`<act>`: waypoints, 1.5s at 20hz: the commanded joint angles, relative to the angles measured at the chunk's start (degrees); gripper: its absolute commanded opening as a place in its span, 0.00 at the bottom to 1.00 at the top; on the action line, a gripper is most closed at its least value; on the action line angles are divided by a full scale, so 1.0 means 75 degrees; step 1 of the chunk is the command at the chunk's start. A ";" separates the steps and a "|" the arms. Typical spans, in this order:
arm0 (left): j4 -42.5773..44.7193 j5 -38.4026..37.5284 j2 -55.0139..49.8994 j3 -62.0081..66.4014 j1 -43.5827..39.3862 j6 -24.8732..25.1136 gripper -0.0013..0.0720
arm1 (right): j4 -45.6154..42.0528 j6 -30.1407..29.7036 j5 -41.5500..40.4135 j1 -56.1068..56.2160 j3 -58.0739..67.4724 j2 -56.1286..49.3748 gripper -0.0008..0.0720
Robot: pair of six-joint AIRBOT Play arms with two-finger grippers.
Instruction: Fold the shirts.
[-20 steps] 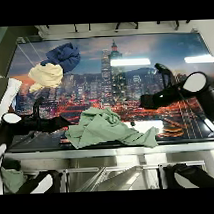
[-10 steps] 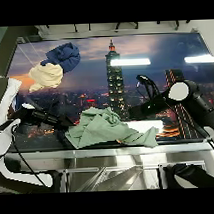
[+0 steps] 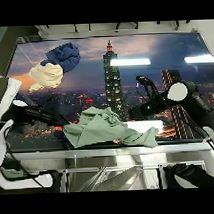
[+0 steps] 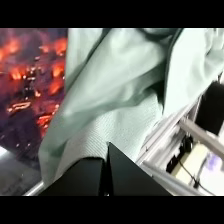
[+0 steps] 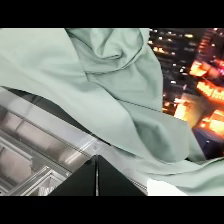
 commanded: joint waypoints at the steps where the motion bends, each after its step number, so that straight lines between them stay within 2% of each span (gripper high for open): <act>1: 0.0026 0.0347 0.1620 -0.0408 0.0574 -0.0761 0.03 | -0.0085 -0.0050 -0.0114 0.0012 -0.0026 -0.0169 0.04; 2: 0.0035 0.0437 0.2101 -0.0761 0.0737 -0.0778 0.03 | -0.0082 -0.0050 -0.0201 0.0012 -0.0035 -0.0303 0.06; 3: 0.0032 0.0487 0.2518 -0.1169 0.0863 -0.0778 0.03 | -0.0052 -0.0050 -0.0370 0.0012 -0.0041 -0.0455 0.35; 4: 0.0029 0.0481 0.2836 -0.1588 0.0918 -0.0778 0.03 | 0.0044 -0.0137 -0.0551 0.0023 -0.0044 -0.0650 0.94; 8: -0.0099 0.0571 0.3579 -0.2932 0.0918 -0.0787 0.03 | 0.1434 -0.1778 -0.0393 0.0026 -0.0044 -0.2040 0.96; 11: -0.0099 0.0565 0.3768 -0.3316 0.0921 -0.0880 0.03 | 0.1938 -0.2463 -0.0373 0.0026 -0.0044 -0.3028 0.96; 14: -0.0102 0.0621 0.3748 -0.3311 0.0921 -0.0903 0.03 | 0.2238 -0.2736 0.0137 0.0067 -0.0044 -0.3500 0.96; 16: -0.0105 0.0769 0.3745 -0.3308 0.0921 -0.0901 0.03 | 0.2282 -0.2739 0.0230 0.0157 -0.0044 -0.3509 0.96; 17: -0.0102 0.0857 0.3745 -0.3308 0.0921 -0.0901 0.03 | 0.2361 -0.2751 0.0303 0.0210 -0.0044 -0.3509 0.85; 18: -0.0099 0.0944 0.3745 -0.3308 0.0921 -0.0901 0.03 | 0.2381 -0.2777 0.0417 0.0271 -0.0044 -0.3509 0.60; 20: -0.0099 0.1105 0.3745 -0.3308 0.0921 -0.0901 0.03 | 0.2375 -0.2795 0.0533 0.0367 -0.0041 -0.3491 0.04; 25: -0.0090 0.1317 0.3748 -0.3060 0.0921 -0.1011 0.03 | 0.2107 -0.2291 0.0434 0.0326 -0.0038 -0.2375 0.04; 27: -0.0096 0.1387 0.3748 -0.2503 0.0921 -0.1309 0.03 | 0.1454 -0.1722 0.0425 0.0326 0.0038 -0.1361 0.04; 30: -0.0189 0.1673 0.4033 -0.1405 0.0921 -0.2267 0.03 | 0.0029 -0.0627 0.0405 0.0154 0.0656 0.0283 0.04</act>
